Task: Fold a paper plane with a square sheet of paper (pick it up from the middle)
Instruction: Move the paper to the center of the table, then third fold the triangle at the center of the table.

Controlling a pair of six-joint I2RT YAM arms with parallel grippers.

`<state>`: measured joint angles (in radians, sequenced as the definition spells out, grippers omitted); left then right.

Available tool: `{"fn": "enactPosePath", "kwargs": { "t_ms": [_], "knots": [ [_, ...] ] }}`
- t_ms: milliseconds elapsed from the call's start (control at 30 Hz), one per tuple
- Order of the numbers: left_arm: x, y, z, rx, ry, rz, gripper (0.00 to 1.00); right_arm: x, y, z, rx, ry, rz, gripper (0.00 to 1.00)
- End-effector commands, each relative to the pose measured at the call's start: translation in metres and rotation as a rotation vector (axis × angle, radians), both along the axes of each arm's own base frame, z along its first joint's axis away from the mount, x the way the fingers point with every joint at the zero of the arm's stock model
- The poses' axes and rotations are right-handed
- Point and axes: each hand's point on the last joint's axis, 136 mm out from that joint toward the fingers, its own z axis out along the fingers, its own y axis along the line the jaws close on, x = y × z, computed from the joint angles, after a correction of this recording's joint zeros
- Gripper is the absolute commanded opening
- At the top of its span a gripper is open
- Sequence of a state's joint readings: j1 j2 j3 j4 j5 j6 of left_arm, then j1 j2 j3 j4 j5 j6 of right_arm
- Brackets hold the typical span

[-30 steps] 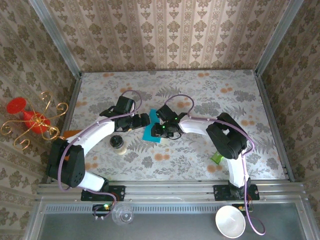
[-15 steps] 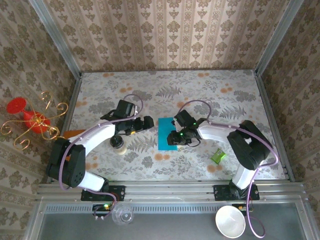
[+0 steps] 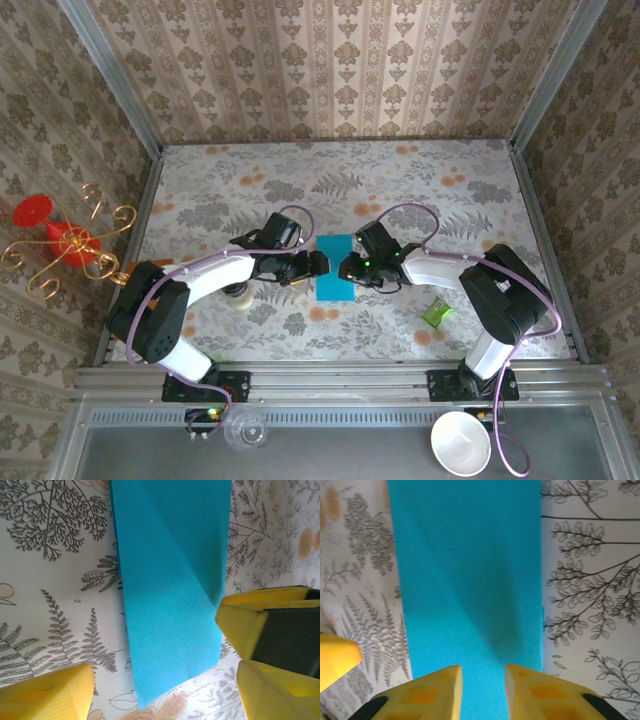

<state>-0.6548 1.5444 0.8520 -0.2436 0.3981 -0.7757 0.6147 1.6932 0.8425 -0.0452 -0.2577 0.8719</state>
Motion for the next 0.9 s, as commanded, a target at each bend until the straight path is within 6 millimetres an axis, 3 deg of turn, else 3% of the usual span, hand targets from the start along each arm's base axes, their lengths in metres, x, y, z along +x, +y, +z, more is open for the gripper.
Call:
{"fn": "enactPosePath", "kwargs": {
  "t_ms": [0,267,500,867],
  "knots": [
    [-0.006,-0.006,-0.007,-0.045,0.060,0.024,0.71,0.012,0.000,0.000,0.013,-0.010,-0.039,0.29],
    [-0.002,-0.002,-0.018,-0.051,0.110,0.038,0.61,0.007,-0.005,-0.018,0.009,0.039,-0.025,0.28],
    [0.001,-0.006,-0.026,-0.070,0.142,0.032,0.43,-0.001,-0.018,-0.032,-0.024,0.089,-0.036,0.26],
    [-0.002,-0.012,-0.038,-0.054,0.180,0.007,0.34,-0.007,-0.028,-0.043,-0.011,0.144,-0.055,0.25]
  ]
}}
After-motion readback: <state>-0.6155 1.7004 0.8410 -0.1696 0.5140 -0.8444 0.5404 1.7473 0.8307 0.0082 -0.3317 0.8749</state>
